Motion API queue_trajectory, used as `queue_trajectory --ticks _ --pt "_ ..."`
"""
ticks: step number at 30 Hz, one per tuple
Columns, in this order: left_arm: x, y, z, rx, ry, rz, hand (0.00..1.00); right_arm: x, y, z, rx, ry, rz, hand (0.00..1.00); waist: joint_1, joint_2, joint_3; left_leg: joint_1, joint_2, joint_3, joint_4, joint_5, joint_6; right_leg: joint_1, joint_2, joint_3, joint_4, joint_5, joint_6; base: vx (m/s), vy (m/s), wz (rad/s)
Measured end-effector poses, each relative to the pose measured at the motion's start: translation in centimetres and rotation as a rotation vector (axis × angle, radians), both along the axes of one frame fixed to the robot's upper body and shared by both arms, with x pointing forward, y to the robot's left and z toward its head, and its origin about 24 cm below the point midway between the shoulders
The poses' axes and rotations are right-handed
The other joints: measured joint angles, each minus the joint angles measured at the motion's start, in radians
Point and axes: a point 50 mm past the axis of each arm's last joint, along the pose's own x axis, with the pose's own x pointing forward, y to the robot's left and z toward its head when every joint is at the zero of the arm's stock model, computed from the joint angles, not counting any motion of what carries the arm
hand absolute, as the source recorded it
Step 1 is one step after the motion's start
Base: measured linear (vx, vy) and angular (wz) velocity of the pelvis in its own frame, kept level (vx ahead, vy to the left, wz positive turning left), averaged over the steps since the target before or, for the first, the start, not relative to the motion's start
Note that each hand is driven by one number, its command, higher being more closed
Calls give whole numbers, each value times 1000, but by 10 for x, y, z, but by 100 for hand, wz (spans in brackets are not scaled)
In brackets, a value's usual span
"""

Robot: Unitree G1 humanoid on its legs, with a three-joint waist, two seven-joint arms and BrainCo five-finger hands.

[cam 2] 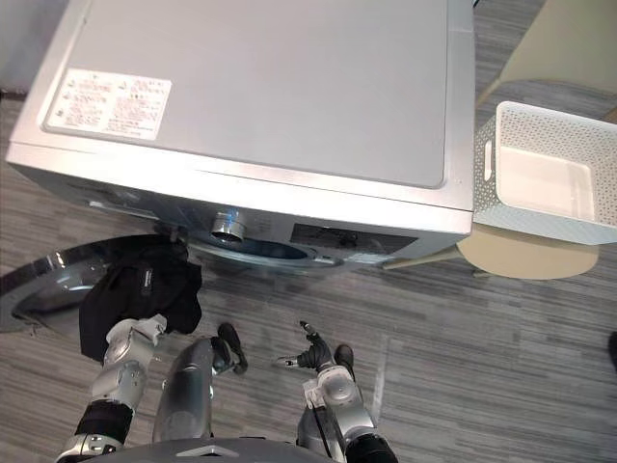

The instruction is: Pick up the laundry basket with both hands and put the clothes into the washing machine.

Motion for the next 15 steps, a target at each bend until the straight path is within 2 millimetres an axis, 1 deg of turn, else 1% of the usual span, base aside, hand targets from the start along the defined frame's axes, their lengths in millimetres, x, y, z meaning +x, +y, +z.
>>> queue_trajectory --ticks 1,3,4,6,7,8,10,11,12,13,14,15 --pt "9 -4 8 1 -26 -9 100 2 -1 3 15 -14 -10 0 -1 -19 24 -17 1 -20 -17 26 -12 -23 6 -23 31 -15 -5 -138 -160 29" --pt "16 -6 14 2 -45 -13 100 5 -1 7 22 -33 -18 0 -4 -37 36 -45 4 -37 -44 55 -21 -56 15 -46 47 -19 -10 -128 -140 22" --pt "21 -7 19 3 -61 -13 100 8 -2 9 29 -49 -36 0 -1 -57 51 -56 4 -42 -71 78 -29 -79 20 -52 55 -22 -15 -150 -145 16" --pt "27 -10 23 4 -71 -18 100 9 -5 10 36 -58 -75 0 -5 -66 67 -85 4 -59 -94 107 -37 -110 26 -70 75 -27 -24 -171 -129 19" --pt "30 -12 25 4 -72 -19 100 9 -5 10 38 -59 -90 0 -1 -72 72 -101 3 -65 -112 128 -39 -136 28 -75 89 -29 -27 -146 -84 15" --pt "32 -13 26 -2 -76 -19 100 9 -6 10 49 -58 -106 0 0 -73 73 -112 2 -70 -124 137 -40 -151 29 -77 96 -29 -28 -125 -76 17" --pt "38 -16 32 -12 -94 -29 100 15 -6 13 91 -70 -151 0 -2 -79 85 -141 -8 -85 -163 180 -41 -191 25 -98 119 -31 -36 -104 -75 23" --pt "40 -17 34 -12 -97 -31 100 17 -5 13 104 -70 -159 0 -2 -81 88 -146 -11 -88 -173 189 -43 -200 24 -101 125 -32 -39 -78 -62 19" --pt "44 -18 37 -13 -105 -34 100 22 -2 15 132 -80 -178 0 3 -90 99 -152 -13 -88 -191 207 -45 -222 21 -101 144 -36 -47 -91 -64 14" --pt "49 -19 39 -16 -107 -37 100 28 1 18 161 -87 -186 0 2 -95 103 -168 -18 -95 -204 223 -47 -249 17 -105 160 -40 -53 -90 -63 14" --pt "52 -19 42 -13 -112 -36 100 31 3 19 177 -91 -188 0 0 -96 105 -178 -21 -102 -211 228 -53 -262 16 -109 169 -41 -54 -89 -60 19" --pt "60 -20 50 -14 -128 -34 100 37 8 23 211 -102 -185 0 -4 -95 111 -203 -22 -113 -217 245 -51 -287 16 -119 184 -43 -59 -83 -52 21"
